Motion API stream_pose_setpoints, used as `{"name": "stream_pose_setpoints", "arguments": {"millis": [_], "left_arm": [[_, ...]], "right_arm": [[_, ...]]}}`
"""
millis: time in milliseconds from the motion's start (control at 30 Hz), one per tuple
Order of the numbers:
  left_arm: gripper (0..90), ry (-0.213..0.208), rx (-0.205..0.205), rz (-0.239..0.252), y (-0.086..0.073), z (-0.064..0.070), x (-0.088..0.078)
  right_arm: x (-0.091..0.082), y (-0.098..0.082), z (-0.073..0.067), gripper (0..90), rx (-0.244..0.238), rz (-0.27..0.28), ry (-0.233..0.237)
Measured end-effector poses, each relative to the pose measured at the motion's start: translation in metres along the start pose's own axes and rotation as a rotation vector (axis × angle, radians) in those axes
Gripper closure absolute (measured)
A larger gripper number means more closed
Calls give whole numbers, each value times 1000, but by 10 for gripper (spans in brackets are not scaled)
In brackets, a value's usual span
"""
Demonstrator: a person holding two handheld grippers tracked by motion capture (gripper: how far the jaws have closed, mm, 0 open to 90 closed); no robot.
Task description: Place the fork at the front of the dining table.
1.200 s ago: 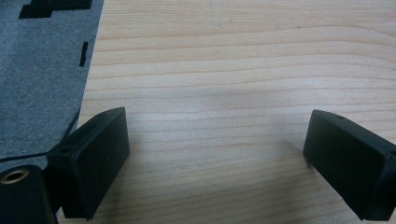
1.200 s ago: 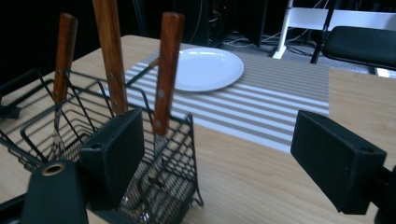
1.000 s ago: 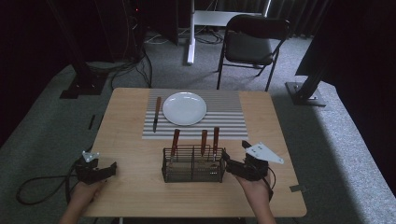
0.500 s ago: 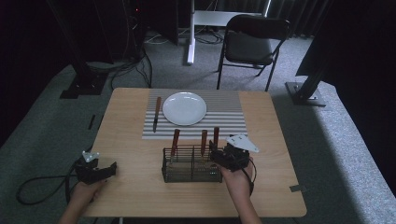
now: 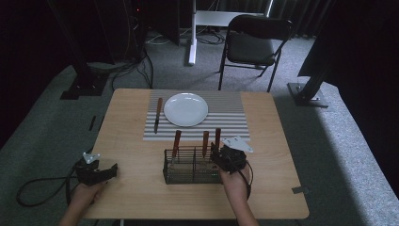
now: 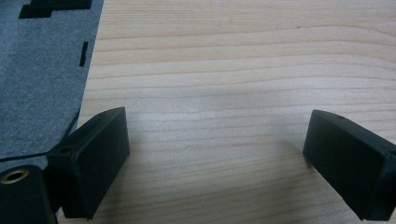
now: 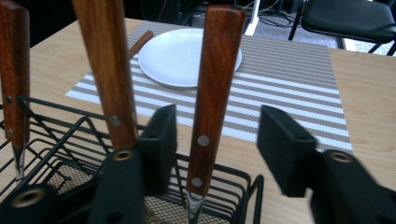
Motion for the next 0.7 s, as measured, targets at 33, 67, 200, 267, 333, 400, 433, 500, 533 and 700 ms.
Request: {"name": "stream_pose_setpoints", "arguments": {"millis": [33, 67, 200, 267, 333, 400, 433, 500, 533, 700], "left_arm": [[69, 0, 0, 0, 0, 0, 0], [69, 0, 0, 0, 0, 0, 0], [69, 0, 0, 0, 0, 0, 0], [70, 0, 0, 0, 0, 0, 0], [70, 0, 0, 0, 0, 0, 0], [69, 0, -2, 1, 0, 0, 0], [70, 0, -1, 1, 0, 0, 0], [70, 0, -1, 1, 0, 0, 0], [70, 0, -1, 1, 0, 0, 0], [69, -5, 2, 0, 0, 0, 0]], "right_arm": [[-1, -1, -1, 517, 7, -4, -1], [-1, -1, -1, 534, 9, -7, -3], [-1, -3, -1, 615, -7, -29, -1], [-1, -3, 0, 619, -15, -29, -8], [-1, -3, -2, 621, -12, -28, -3], [-1, -4, -4, 624, -9, -31, 7], [-1, -5, -5, 642, -16, -32, 8], [0, -6, -5, 713, -32, -35, 0], [0, -7, -5, 726, -25, -36, 2], [-1, -7, -4, 757, -9, -41, 17]]}}
Point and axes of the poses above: each handheld gripper's, and its own axes: x roughly forward along the jaws, y roughly out of its top, z roughly to its right, the point moved 7 cm from there along x, roughly forward along the jaws, and after that the axes turned 15 degrees about z, right-handed, at the moved point
